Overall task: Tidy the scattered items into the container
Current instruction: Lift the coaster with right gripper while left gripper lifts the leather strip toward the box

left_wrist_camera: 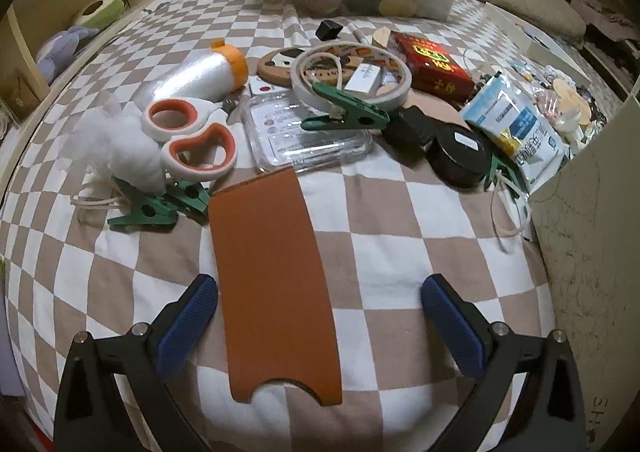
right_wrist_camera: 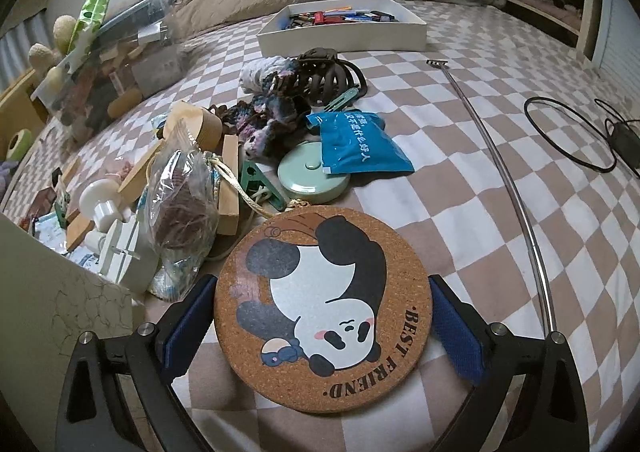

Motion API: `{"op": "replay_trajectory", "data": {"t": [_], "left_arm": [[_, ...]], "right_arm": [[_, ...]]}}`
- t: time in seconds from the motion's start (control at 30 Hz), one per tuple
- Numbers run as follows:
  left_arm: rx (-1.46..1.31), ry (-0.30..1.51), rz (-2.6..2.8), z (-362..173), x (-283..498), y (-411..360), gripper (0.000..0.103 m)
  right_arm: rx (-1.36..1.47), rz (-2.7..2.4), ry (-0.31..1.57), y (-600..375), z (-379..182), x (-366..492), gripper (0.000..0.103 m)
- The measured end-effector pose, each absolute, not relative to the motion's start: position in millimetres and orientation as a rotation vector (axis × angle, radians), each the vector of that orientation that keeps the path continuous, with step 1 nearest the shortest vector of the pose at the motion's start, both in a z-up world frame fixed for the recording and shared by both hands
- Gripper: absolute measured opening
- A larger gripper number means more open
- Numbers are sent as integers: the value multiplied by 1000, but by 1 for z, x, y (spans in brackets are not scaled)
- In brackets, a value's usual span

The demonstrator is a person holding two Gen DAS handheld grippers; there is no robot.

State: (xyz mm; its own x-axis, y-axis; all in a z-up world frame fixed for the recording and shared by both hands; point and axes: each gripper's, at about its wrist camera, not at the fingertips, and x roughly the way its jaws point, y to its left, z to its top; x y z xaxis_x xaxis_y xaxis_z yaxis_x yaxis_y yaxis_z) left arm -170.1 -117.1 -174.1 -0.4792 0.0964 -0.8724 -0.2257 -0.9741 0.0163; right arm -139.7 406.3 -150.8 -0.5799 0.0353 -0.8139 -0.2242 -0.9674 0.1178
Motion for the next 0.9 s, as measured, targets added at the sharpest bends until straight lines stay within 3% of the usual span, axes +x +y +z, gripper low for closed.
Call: {"op": "replay_trajectory", "data": {"t": [0.33, 0.5, 0.9], "left_arm": [[-1478, -6, 2646, -163, -179, -144, 44], [-1457, -88, 2644, -158, -178, -151, 44], [-1256, -19, 2670, -116, -155, -121, 44]], "right_arm": [[-1301, 2695, 365, 408, -142, -134, 100], [-1241, 2724, 410, 411, -133, -126, 100], [-1125, 2790, 545, 419, -110, -106, 100]]}}
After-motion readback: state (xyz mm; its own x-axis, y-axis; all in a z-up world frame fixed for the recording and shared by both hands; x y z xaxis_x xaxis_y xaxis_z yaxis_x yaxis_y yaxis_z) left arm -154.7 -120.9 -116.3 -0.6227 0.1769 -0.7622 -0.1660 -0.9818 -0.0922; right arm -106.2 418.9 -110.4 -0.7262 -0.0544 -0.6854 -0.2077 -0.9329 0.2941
